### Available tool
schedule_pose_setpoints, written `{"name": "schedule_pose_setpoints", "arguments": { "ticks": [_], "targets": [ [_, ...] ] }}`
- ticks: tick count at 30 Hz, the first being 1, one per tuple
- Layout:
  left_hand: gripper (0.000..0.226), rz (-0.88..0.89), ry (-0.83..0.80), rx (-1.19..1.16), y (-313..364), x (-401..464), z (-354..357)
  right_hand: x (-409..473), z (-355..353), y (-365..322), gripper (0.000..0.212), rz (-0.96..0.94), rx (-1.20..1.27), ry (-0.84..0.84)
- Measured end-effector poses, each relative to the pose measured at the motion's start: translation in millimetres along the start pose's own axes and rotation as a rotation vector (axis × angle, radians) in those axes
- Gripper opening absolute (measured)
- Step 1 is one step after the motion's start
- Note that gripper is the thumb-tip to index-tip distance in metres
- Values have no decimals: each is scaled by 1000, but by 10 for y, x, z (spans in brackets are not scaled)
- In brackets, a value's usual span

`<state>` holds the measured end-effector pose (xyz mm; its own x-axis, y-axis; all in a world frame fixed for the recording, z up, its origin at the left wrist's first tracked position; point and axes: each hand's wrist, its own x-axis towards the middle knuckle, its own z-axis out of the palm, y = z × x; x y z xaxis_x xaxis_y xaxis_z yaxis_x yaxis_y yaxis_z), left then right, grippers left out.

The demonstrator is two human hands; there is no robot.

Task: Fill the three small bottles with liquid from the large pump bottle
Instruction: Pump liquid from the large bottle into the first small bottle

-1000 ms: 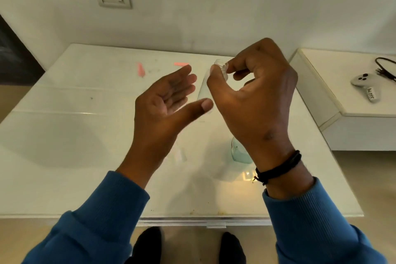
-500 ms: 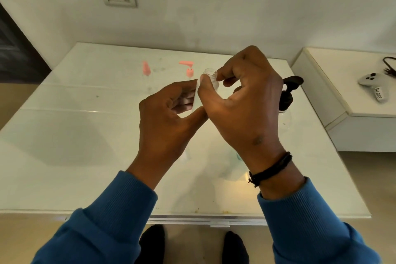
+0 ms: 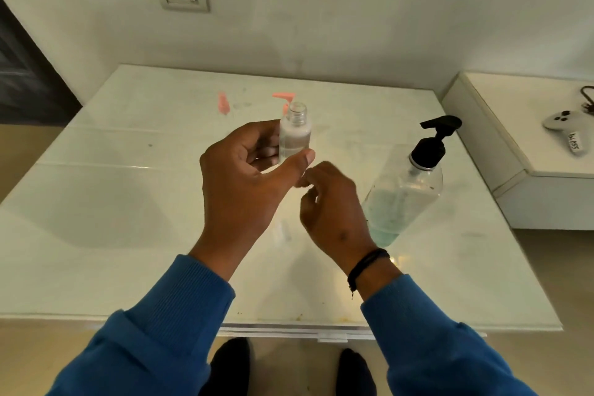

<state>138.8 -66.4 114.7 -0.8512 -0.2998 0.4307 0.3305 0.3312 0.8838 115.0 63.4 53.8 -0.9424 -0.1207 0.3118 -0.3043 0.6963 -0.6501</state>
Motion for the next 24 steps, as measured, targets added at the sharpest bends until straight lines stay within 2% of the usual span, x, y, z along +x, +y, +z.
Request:
{"name": "schedule_pose_setpoints", "arguments": {
  "ticks": [4,6,8,13,24],
  "targets": [
    [31,11,1,7,-36,2,6,-76,103,55,44,-42,-201,-468],
    [32,4,2,-7,-36,-2,10,-105,146,53,53,-89,-288,-599],
    [34,-2,-1,-15,-36,-1,11,-125,176,31,60,-137,-346,-662],
    [36,-13,-14,-21,-42,-6,8,-123,223,36,57,-232,-426,-610],
    [35,-31,-25,-20,-57,-20,31,-79,280,164,43,-206,-467,-531]
  ]
}}
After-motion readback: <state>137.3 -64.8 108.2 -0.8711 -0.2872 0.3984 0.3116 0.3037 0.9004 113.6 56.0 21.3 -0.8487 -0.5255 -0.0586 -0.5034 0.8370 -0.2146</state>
